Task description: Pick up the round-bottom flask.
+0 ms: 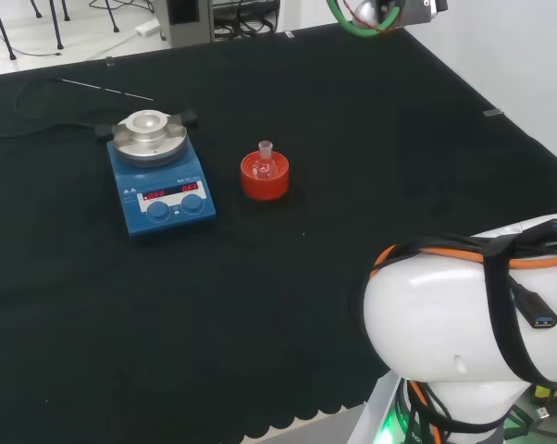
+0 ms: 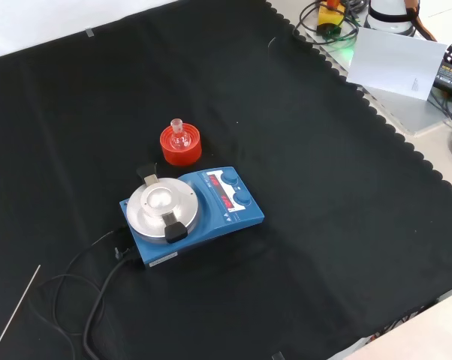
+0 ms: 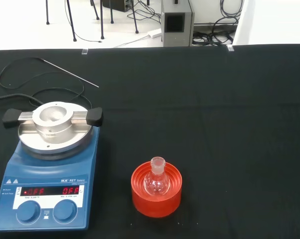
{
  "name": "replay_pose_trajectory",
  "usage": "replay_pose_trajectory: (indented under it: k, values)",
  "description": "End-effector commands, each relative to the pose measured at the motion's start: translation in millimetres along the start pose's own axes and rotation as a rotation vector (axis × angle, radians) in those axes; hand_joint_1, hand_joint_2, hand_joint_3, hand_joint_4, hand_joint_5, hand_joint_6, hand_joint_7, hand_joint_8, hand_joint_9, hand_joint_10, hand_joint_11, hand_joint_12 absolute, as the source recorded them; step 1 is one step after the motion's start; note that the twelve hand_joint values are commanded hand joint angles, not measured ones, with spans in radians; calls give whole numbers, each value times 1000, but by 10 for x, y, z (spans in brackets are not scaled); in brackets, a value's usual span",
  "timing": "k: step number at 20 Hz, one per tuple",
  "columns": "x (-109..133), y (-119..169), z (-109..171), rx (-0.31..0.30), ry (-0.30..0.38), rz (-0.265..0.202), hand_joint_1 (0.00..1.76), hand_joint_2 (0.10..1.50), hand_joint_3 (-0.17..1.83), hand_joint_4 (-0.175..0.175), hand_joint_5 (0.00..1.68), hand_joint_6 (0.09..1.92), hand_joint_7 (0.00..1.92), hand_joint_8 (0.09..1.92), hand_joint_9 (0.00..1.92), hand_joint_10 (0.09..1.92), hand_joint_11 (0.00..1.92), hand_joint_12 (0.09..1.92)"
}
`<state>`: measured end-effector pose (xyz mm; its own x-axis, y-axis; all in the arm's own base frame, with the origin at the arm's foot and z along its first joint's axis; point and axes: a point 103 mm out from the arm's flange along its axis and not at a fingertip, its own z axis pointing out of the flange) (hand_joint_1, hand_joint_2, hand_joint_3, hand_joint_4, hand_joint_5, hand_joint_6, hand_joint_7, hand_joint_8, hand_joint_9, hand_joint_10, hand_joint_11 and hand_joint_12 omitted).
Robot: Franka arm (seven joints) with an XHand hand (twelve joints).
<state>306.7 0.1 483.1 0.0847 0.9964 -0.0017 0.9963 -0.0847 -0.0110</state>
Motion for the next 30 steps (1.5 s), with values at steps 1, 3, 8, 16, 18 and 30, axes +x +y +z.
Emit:
replay_pose_trajectory:
  k: [1,3,8,16,18,30]
  values:
    - [159,-81,-215,-18,-48,-23,253,1121,570,3,224,455,163,589,304,607,82,1263]
    - [168,-94,-231,-18,-48,-23,124,1254,400,21,224,255,100,508,214,608,18,1253]
    - [172,-92,-221,-13,-53,-22,99,1315,303,24,266,150,94,471,195,614,0,1254]
    - [72,19,-25,6,-9,-13,184,1276,264,21,279,117,122,481,210,620,0,1277]
    - [-7,62,49,2,11,-6,216,1257,257,17,291,111,136,489,222,626,0,1292]
    - [-576,854,602,34,142,20,404,1147,298,4,350,87,164,539,254,647,0,1338]
